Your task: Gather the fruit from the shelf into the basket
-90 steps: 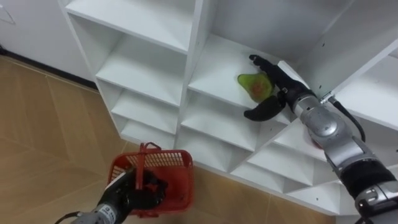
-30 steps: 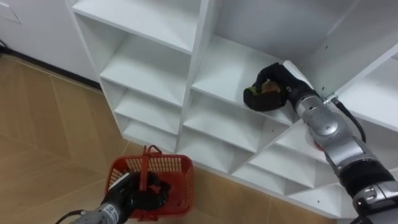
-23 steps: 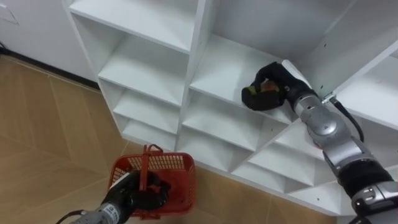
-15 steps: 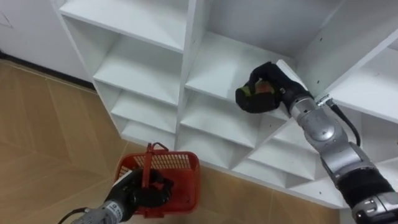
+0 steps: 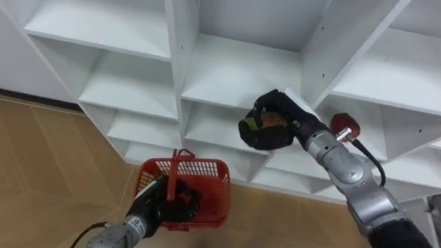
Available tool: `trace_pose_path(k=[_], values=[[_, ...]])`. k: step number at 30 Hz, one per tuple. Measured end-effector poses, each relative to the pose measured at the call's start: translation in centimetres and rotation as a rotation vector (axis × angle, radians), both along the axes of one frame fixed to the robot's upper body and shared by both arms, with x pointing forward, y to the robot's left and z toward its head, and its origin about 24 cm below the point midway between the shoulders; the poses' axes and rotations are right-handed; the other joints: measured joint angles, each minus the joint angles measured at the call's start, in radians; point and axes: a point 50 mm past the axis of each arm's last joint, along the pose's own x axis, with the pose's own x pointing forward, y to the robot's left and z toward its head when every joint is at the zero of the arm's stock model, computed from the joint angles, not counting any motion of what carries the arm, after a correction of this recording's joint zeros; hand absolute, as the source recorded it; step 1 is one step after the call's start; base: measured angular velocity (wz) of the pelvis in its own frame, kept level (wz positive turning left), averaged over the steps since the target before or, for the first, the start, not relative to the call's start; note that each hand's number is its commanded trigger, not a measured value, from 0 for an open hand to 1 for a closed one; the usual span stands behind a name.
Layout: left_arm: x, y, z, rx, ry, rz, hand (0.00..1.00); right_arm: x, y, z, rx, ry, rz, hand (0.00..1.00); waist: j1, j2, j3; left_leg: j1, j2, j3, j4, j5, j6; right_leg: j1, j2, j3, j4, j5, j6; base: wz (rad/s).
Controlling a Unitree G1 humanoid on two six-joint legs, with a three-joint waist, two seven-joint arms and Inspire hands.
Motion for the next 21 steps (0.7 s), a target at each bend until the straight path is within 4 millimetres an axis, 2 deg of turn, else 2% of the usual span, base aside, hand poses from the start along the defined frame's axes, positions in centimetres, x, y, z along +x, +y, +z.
trace_pose_path(k=[5, 10, 18, 21], values=[[0.4, -0.4, 0.3, -0.042, -0.024, 0.022, 1.0, -1.5, 1.1, -0.3, 0.027, 0.027, 0.086, 1.0, -0.017, 0.004, -0.0021, -0.003, 0.005, 0.017, 0.003, 0.0, 0.0, -0.009, 0.003, 0.018, 0.004, 0.002, -0.004, -0.09], [0.5, -0.4, 0.4, -0.043, -0.046, 0.018, 1.0, -2.8, 1.4, -0.7, 0.044, 0.057, 0.135, 1.0, -0.024, 0.019, -0.0117, 0.0, 0.005, 0.02, 0.003, 0.0, 0.0, -0.011, 0.004, 0.028, 0.004, 0.003, -0.004, -0.03], [0.3, -1.2, 0.3, -0.05, -0.041, -0.032, 1.0, -3.3, 1.5, -1.0, 0.11, 0.098, 0.148, 1.0, -0.031, 0.028, -0.0105, 0.001, 0.004, 0.02, 0.003, 0.0, 0.0, -0.011, 0.004, 0.03, 0.003, 0.003, -0.003, 0.0], [0.3, -1.3, 0.3, -0.05, -0.041, -0.043, 1.0, -3.4, 1.7, -1.1, 0.126, 0.103, 0.149, 1.0, -0.039, 0.039, -0.0114, -0.005, 0.004, 0.018, 0.003, 0.0, 0.0, -0.012, 0.005, 0.028, -0.005, 0.005, -0.001, 0.0]])
